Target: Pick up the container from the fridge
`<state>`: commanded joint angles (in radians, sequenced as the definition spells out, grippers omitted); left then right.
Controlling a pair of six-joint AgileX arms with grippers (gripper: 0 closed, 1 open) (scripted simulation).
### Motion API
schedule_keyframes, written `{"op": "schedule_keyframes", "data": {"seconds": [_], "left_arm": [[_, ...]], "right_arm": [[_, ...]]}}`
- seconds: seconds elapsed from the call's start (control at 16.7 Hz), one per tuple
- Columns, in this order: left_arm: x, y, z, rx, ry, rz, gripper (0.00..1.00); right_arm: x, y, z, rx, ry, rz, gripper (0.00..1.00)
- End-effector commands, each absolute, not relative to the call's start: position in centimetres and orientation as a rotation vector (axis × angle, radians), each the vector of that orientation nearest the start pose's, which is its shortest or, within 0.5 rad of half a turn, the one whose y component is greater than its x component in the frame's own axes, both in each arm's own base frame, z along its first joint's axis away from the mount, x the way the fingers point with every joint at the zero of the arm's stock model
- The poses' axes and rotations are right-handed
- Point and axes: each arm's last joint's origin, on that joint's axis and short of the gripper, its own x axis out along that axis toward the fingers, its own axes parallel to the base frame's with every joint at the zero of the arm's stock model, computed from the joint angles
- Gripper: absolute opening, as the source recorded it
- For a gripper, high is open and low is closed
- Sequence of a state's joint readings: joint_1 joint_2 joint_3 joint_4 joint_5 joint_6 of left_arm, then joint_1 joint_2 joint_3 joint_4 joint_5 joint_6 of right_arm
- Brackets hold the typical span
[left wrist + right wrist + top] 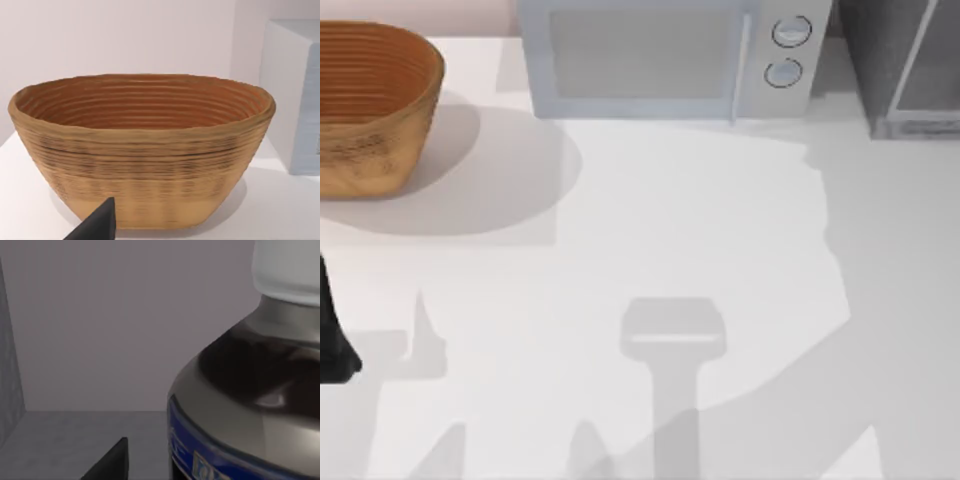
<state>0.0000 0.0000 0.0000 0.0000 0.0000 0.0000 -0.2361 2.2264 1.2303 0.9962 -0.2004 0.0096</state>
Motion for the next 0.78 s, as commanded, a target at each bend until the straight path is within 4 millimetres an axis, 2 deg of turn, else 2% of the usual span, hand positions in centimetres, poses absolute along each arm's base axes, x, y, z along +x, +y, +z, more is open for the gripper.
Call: {"op": "schedule_keyframes", "data": {"seconds": [0.6,0.78], "left_arm": [[10.57,-0.12,16.0,0.0,0.0,0.0,1.0],[10.57,-0.12,16.0,0.0,0.0,0.0,1.0]], "right_arm": [[45.75,-9.88,13.53,-0.003,0.003,-0.01,0.02],[45.75,-9.88,13.53,-0.003,0.003,-0.01,0.0]]}}
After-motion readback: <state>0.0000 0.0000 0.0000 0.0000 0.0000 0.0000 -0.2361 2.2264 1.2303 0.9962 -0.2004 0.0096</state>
